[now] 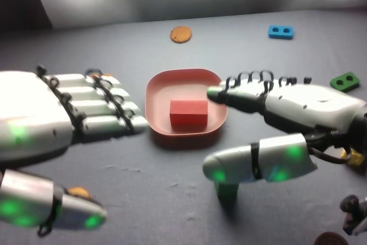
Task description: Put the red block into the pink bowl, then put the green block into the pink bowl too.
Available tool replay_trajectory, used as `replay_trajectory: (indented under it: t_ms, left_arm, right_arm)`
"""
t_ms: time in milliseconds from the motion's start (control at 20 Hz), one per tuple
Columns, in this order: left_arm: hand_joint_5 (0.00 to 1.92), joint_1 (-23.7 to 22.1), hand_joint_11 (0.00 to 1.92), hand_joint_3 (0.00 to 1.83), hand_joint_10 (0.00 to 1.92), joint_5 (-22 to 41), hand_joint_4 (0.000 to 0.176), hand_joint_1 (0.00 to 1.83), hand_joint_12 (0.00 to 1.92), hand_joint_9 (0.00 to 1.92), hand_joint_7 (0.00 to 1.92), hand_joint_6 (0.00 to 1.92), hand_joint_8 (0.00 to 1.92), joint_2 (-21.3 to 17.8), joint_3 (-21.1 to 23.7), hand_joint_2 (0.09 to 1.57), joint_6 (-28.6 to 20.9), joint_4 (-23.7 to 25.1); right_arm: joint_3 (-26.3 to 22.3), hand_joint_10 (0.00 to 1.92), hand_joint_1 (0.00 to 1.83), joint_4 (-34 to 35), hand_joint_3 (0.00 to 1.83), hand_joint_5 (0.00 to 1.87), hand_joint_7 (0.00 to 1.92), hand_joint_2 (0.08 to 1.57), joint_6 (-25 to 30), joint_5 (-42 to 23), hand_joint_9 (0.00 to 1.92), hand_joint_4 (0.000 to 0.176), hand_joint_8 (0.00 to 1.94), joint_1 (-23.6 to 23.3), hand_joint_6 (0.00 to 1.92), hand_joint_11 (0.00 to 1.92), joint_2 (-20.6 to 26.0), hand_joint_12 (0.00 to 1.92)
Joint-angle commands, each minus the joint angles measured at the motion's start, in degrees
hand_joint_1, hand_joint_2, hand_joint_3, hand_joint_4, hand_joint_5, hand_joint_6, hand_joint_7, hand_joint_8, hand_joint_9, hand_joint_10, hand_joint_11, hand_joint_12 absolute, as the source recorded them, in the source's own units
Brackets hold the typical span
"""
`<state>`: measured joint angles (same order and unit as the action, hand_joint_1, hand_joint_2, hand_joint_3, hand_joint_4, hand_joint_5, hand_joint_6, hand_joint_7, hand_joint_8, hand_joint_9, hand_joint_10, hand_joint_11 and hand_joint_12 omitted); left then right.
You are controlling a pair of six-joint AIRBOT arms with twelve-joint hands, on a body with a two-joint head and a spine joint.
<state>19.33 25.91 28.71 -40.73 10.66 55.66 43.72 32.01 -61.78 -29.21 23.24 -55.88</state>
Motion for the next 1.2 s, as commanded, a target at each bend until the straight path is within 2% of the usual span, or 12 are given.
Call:
replay_trajectory:
  t_ms: [0, 100, 150, 200, 250, 450, 800, 950, 1000, 1050, 1100, 1150]
  left_arm:
    - [0.14, -0.9, 0.00, 0.01, 0.01, 5.0, 0.000, 0.00, 0.00, 0.05, 0.12, 0.02, 0.01, -1.0, 0.1, 1.19, -0.1, -1.2]
    - [0.13, -1.1, 0.00, 0.01, 0.00, 5.3, 0.000, 0.00, 0.00, 0.02, 0.09, 0.01, 0.00, -1.0, 0.3, 1.20, -2.8, 1.7]
    - [0.11, -1.4, 0.00, 0.01, 0.00, 5.2, 0.000, 0.00, 0.00, 0.00, 0.08, 0.00, 0.00, -0.8, 0.3, 1.19, -4.9, 3.9]
    - [0.14, -1.7, 0.00, 0.01, 0.01, 5.2, 0.000, 0.00, 0.00, 0.02, 0.10, 0.01, 0.01, -0.5, 0.3, 1.19, -6.1, 5.1]
    - [0.17, -1.7, 0.00, 0.00, 0.01, 5.2, 0.000, 0.00, 0.00, 0.05, 0.13, 0.01, 0.01, -0.5, 0.3, 1.20, -6.4, 5.5]
    - [0.17, -1.7, 0.00, 0.00, 0.01, 5.8, 0.000, 0.00, 0.00, 0.07, 0.14, 0.01, 0.01, -0.4, 0.3, 1.21, -6.6, 5.8]
    - [0.23, -0.1, 0.05, 0.00, 0.01, 6.0, 0.000, 0.00, 0.04, 0.12, 0.20, 0.01, 0.01, -0.4, 0.0, 1.20, -6.8, 6.6]
    - [0.26, 0.9, 0.00, 0.00, 0.00, 6.2, 0.000, 0.00, 0.26, 0.16, 0.22, 0.00, 0.00, -0.3, -0.1, 1.21, -6.8, 7.0]
    - [0.25, 0.9, 0.00, 0.00, 0.00, 6.3, 0.000, 0.00, 0.22, 0.14, 0.21, 0.00, 0.00, -0.2, -0.1, 1.21, -6.8, 7.1]
    - [0.28, 0.9, 0.00, 0.00, 0.00, 6.3, 0.000, 0.00, 0.30, 0.17, 0.24, 0.00, 0.00, 0.0, -0.1, 1.21, -6.8, 7.2]
    - [0.22, 0.9, 0.00, 0.00, 0.01, 6.3, 0.000, 0.00, 0.09, 0.10, 0.17, 0.01, 0.01, 0.3, -0.1, 1.22, -6.8, 7.2]
    - [0.28, 0.9, 0.06, 0.00, 0.01, 6.2, 0.000, 0.00, 0.10, 0.16, 0.24, 0.01, 0.01, 0.4, -0.1, 1.23, -6.8, 7.2]
  right_arm:
    - [0.0, 0.00, 0.23, -0.9, 0.00, 0.12, 0.00, 0.66, 0.3, -5.7, 0.00, 0.095, 0.00, -0.2, 0.01, 0.00, 0.4, 0.00]
    - [0.1, 0.00, 0.34, -0.8, 0.00, 0.27, 0.00, 0.64, 0.3, -5.7, 0.00, 0.135, 0.00, 0.0, 0.02, 0.00, 0.2, 0.00]
    - [0.1, 0.00, 0.36, -0.8, 0.00, 0.34, 0.00, 0.63, 0.3, -5.7, 0.00, 0.143, 0.00, 0.1, 0.01, 0.00, 0.1, 0.00]
    - [0.1, 0.00, 0.37, -0.8, 0.00, 0.42, 0.00, 0.61, 0.3, -5.7, 0.00, 0.167, 0.00, 0.2, 0.01, 0.00, 0.1, 0.00]
    - [0.2, 0.00, 0.41, -0.8, 0.00, 0.51, 0.00, 0.60, 0.3, -5.7, 0.00, 0.174, 0.00, 0.2, 0.01, 0.00, 0.0, 0.00]
    - [1.0, 0.00, 0.46, -0.7, 0.01, 0.60, 0.00, 0.64, 0.3, -5.8, 0.00, 0.176, 0.00, 0.5, 0.04, 0.00, -0.7, 0.00]
    - [3.5, 0.00, 0.70, -0.5, 0.01, 0.84, 0.09, 0.70, 0.3, -7.0, 0.00, 0.176, 0.01, 0.8, 0.04, 0.00, -2.7, 0.00]
    - [4.8, 0.00, 0.75, -0.5, 0.02, 0.88, 0.13, 0.73, 0.3, -7.8, 0.00, 0.175, 0.02, 1.1, 0.04, 0.00, -3.6, 0.00]
    - [4.9, 0.00, 0.78, -0.5, 0.02, 0.87, 0.12, 0.75, 0.3, -7.9, 0.00, 0.174, 0.01, 1.1, 0.03, 0.00, -3.7, 0.00]
    - [5.0, 0.00, 0.80, -0.5, 0.02, 0.88, 0.13, 0.75, 0.2, -8.2, 0.00, 0.169, 0.01, 1.1, 0.03, 0.00, -3.8, 0.00]
    - [5.0, 0.00, 0.84, -0.5, 0.01, 0.90, 0.17, 0.73, -0.1, -8.4, 0.00, 0.156, 0.03, 1.1, 0.04, 0.00, -3.9, 0.00]
    - [5.0, 0.00, 0.81, -0.5, 0.01, 0.90, 0.20, 0.74, -0.2, -8.4, 0.00, 0.172, 0.01, 1.1, 0.02, 0.00, -3.9, 0.00]
